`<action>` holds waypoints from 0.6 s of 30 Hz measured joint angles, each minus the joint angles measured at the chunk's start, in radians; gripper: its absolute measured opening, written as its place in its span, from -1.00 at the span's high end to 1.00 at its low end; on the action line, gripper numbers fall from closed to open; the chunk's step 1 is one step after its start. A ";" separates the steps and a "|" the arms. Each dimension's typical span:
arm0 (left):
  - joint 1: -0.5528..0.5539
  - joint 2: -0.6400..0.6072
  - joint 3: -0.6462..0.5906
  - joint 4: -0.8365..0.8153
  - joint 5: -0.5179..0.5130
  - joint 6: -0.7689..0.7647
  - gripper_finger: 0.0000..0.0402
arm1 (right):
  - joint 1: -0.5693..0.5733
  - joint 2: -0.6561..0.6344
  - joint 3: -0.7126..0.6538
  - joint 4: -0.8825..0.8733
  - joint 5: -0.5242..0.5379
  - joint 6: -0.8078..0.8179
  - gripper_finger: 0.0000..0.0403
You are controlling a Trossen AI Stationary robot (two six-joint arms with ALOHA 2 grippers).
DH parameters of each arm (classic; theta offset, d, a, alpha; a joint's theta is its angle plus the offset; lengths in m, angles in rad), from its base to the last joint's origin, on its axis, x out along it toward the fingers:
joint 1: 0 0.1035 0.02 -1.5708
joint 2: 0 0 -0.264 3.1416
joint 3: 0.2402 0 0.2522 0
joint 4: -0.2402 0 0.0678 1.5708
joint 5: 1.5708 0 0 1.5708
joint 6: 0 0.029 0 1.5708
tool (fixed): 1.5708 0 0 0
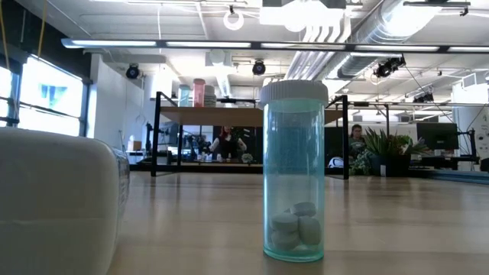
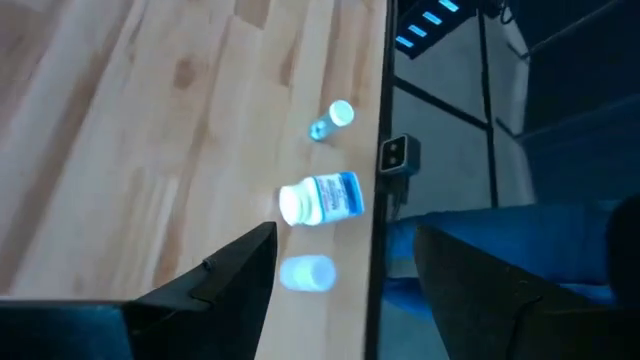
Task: Pick and place medicine bottles onto shelf by color
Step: Put the left transparent pill bottle on the shelf
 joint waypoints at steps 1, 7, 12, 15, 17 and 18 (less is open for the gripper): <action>-0.009 0.000 0.000 -0.003 -0.007 -0.029 -0.13 | -0.001 0.000 0.000 0.036 0.002 -0.019 0.14; -0.066 0.000 0.000 -0.029 -0.101 -0.241 -0.13 | -0.017 0.000 0.001 0.196 -0.004 -0.206 0.14; -0.097 0.011 0.000 -0.006 -0.170 -0.371 -0.13 | -0.040 0.000 0.001 0.205 -0.046 -0.239 0.14; -0.118 0.011 0.000 -0.002 -0.181 -0.409 -0.13 | -0.055 0.000 0.001 0.206 -0.099 -0.274 0.14; -0.130 0.021 0.000 -0.002 -0.190 -0.440 -0.13 | -0.060 0.000 0.001 0.207 -0.112 -0.298 0.14; -0.137 0.026 0.000 -0.004 -0.193 -0.452 -0.13 | -0.062 0.000 0.001 0.207 -0.113 -0.307 0.14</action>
